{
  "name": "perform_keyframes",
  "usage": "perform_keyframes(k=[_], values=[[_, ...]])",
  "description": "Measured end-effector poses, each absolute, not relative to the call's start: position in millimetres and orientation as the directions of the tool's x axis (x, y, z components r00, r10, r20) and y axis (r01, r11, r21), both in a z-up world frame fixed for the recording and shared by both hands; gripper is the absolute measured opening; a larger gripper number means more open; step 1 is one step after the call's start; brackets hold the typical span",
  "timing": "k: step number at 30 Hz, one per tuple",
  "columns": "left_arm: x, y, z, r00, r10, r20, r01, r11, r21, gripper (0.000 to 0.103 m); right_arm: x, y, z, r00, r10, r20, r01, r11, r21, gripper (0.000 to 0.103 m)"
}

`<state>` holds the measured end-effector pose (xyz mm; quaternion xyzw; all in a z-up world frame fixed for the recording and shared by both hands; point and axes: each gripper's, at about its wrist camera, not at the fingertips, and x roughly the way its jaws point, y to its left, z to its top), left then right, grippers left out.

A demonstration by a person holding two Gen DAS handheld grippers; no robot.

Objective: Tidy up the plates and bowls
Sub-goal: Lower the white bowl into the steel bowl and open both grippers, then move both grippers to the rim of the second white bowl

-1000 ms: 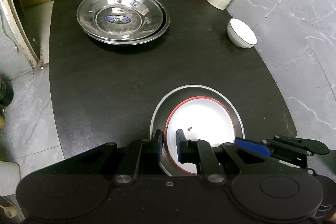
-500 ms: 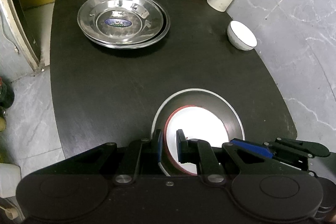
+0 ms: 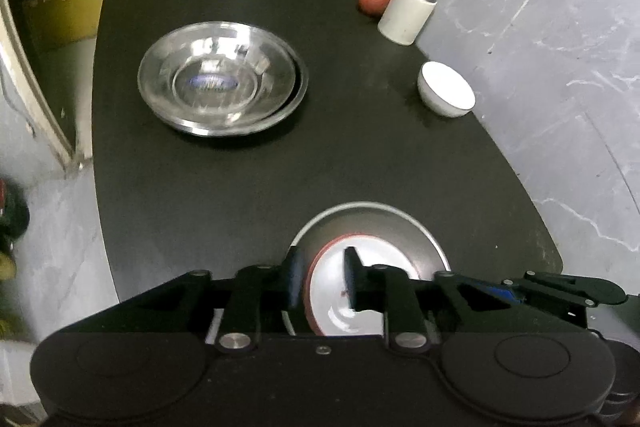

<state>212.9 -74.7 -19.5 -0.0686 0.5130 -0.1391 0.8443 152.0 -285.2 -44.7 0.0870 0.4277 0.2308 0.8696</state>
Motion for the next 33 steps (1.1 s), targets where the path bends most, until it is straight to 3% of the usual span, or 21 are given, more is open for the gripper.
perform_keyframes(k=[4, 9, 13, 18, 23, 33], values=[[217, -77, -14, 0.454, -0.298, -0.839, 0.187, 0.953, -0.238, 0.040, 153, -292, -43, 0.555, 0.469, -0.687, -0.302, 0.883, 0.359, 0.034], [225, -79, -9, 0.482, -0.281, -0.830, 0.198, 0.958, -0.209, 0.062, 156, -300, -41, 0.592, 0.459, -0.663, -0.269, 0.887, 0.375, 0.047], [232, -78, -6, 0.503, -0.256, -0.826, 0.200, 0.964, -0.177, 0.079, 160, -304, -41, 0.615, 0.440, -0.654, -0.233, 0.894, 0.383, 0.072], [242, -72, -5, 0.525, -0.220, -0.822, 0.171, 0.974, -0.151, 0.100, 169, -309, -44, 0.637, 0.406, -0.655, -0.171, 0.903, 0.393, 0.091], [254, -69, -11, 0.529, -0.204, -0.823, 0.136, 0.978, -0.156, 0.102, 178, -316, -49, 0.655, 0.368, -0.660, -0.103, 0.909, 0.405, 0.102], [288, -87, -29, 0.480, -0.256, -0.839, 0.182, 0.965, -0.191, 0.102, 187, -340, -64, 0.680, 0.233, -0.695, 0.083, 0.917, 0.389, 0.103]])
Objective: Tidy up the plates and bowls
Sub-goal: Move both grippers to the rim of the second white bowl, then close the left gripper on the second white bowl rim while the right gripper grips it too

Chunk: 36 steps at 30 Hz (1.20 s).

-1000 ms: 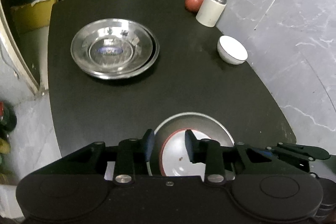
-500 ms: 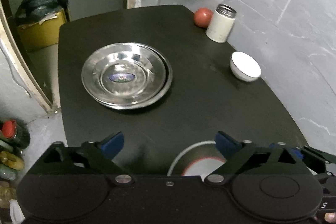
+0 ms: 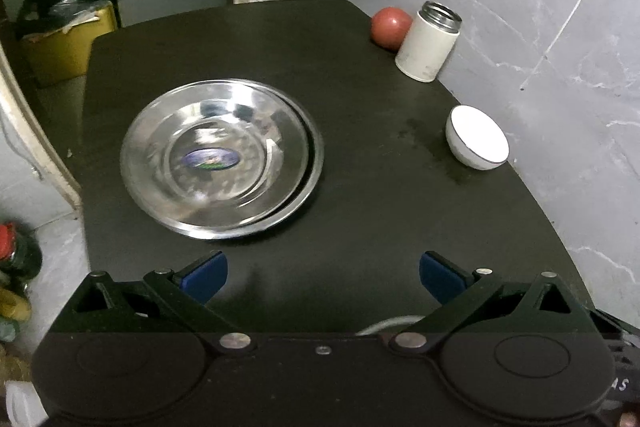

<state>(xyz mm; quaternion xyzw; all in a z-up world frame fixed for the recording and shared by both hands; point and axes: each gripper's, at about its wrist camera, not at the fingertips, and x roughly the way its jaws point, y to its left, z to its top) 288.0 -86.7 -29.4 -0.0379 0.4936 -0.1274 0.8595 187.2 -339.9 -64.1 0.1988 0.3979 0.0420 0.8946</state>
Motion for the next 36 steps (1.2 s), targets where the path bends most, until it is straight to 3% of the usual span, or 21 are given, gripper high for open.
perform_keyframes(k=[8, 14, 21, 31, 36], values=[[350, -132, -36, 0.487, -0.314, -0.815, 0.298, 0.937, -0.183, 0.102, 203, -356, -67, 0.700, 0.041, -0.713, 0.237, 0.928, 0.286, 0.103], [403, -170, -45, 0.487, -0.390, -0.782, 0.340, 0.909, -0.241, 0.102, 227, -366, -68, 0.729, -0.055, -0.682, 0.344, 0.891, 0.297, 0.103], [446, -208, -66, 0.447, -0.414, -0.793, 0.413, 0.882, -0.228, 0.102, 261, -369, -70, 0.750, -0.156, -0.643, 0.430, 0.854, 0.295, 0.102], [460, -225, -86, 0.403, -0.437, -0.804, 0.476, 0.850, -0.224, 0.101, 284, -379, -81, 0.735, -0.203, -0.647, 0.492, 0.816, 0.303, 0.078], [458, -232, -89, 0.382, -0.453, -0.806, 0.510, 0.830, -0.225, 0.087, 298, -382, -84, 0.739, -0.187, -0.647, 0.479, 0.821, 0.309, 0.068]])
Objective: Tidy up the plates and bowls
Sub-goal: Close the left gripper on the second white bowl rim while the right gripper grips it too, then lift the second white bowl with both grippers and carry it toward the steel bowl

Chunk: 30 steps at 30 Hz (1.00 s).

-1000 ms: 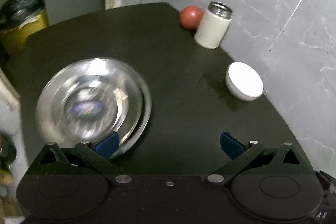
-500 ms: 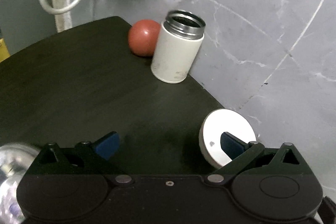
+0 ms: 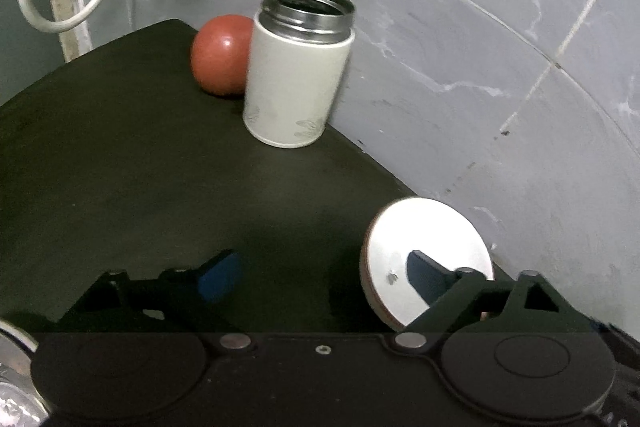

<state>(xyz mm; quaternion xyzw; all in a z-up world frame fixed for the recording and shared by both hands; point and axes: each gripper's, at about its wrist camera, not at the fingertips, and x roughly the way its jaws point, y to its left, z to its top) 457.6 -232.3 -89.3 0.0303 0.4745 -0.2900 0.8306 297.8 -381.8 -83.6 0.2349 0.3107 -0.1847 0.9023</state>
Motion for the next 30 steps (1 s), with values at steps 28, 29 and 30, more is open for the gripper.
perform_keyframes(k=[28, 29, 30], values=[[449, -244, -95, 0.337, -0.497, -0.800, 0.531, 0.802, -0.274, 0.011, 338, -385, -101, 0.735, -0.049, -0.676, 0.385, 0.851, 0.356, 0.020], [448, -244, -94, 0.337, -0.495, -0.801, 0.526, 0.805, -0.276, 0.010, 338, -386, -100, 0.733, -0.040, -0.679, 0.384, 0.848, 0.364, 0.020], [446, -242, -92, 0.340, -0.496, -0.799, 0.523, 0.806, -0.277, 0.010, 335, -386, -100, 0.732, -0.030, -0.681, 0.383, 0.845, 0.374, 0.020]])
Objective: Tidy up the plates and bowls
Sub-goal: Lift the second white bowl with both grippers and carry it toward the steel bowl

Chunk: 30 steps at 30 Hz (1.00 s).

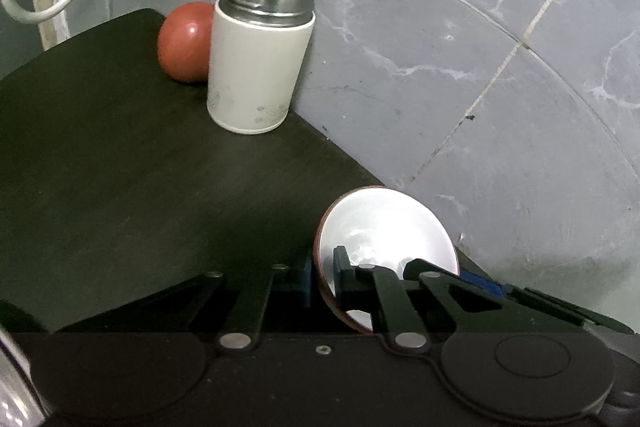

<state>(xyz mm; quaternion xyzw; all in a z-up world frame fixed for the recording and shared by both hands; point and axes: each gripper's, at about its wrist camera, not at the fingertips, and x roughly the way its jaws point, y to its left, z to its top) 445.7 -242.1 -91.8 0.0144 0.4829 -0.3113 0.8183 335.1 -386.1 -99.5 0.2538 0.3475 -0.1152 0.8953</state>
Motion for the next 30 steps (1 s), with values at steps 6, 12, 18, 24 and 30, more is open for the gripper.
perform_keyframes(k=[6, 12, 18, 24, 30], values=[[429, -228, -74, 0.363, -0.516, -0.776, 0.512, 0.806, -0.297, 0.010, 315, -381, -88, 0.757, 0.010, -0.653, 0.337, 0.850, 0.404, 0.020], [405, -209, -52, 0.392, -0.543, -0.743, 0.495, 0.805, -0.327, 0.010, 290, -377, -70, 0.782, 0.059, -0.620, 0.272, 0.863, 0.425, 0.021], [373, -190, -38, 0.418, -0.539, -0.731, 0.461, 0.819, -0.340, 0.010, 268, -373, -55, 0.788, 0.119, -0.604, 0.196, 0.881, 0.431, 0.021], [338, -171, -16, 0.459, -0.523, -0.719, 0.443, 0.836, -0.325, 0.010, 244, -361, -33, 0.787, 0.187, -0.588, 0.098, 0.903, 0.418, 0.021], [300, -141, 2, 0.522, -0.483, -0.703, 0.370, 0.871, -0.324, 0.010, 226, -344, -13, 0.763, 0.282, -0.581, -0.029, 0.914, 0.405, 0.021]])
